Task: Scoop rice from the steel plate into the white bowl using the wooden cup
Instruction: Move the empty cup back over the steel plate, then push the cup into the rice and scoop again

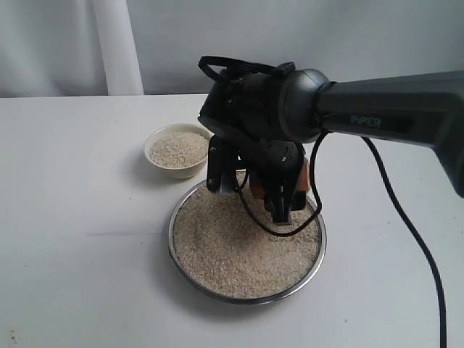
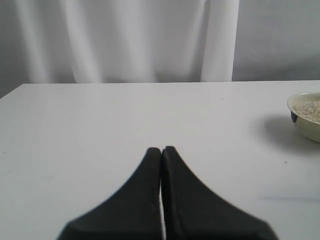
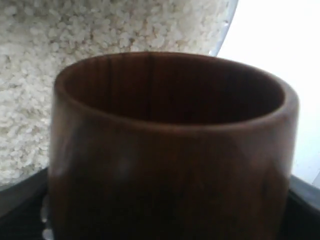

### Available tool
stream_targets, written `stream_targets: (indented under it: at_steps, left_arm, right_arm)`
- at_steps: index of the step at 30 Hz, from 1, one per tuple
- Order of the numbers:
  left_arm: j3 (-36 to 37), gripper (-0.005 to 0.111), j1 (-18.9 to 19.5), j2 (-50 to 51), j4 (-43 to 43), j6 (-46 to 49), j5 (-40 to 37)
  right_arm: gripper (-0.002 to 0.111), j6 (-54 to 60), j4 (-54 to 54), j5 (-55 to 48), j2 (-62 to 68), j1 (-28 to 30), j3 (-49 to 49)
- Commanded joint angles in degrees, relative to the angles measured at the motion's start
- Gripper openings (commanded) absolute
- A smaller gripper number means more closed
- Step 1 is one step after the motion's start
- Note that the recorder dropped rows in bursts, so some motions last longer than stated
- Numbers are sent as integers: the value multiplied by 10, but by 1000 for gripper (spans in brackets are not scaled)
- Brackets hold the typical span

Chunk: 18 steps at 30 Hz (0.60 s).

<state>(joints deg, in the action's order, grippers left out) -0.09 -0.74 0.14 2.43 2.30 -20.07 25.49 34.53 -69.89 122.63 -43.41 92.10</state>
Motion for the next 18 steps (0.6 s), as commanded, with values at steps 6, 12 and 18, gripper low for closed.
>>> stream_targets:
  at_steps: [6,12,18]
  left_arm:
    - [1,0,-1,-1,0,-2,3]
    - [1,0,-1,-1,0,-2,3]
    - [1,0,-1,-1,0,-2,3]
  right_arm:
    - [0,-3,15,-1,-3,3,-10]
    - [0,-3,26,-1,17,3,-10]
    - [0,-18,66,-1,67,-1,-10]
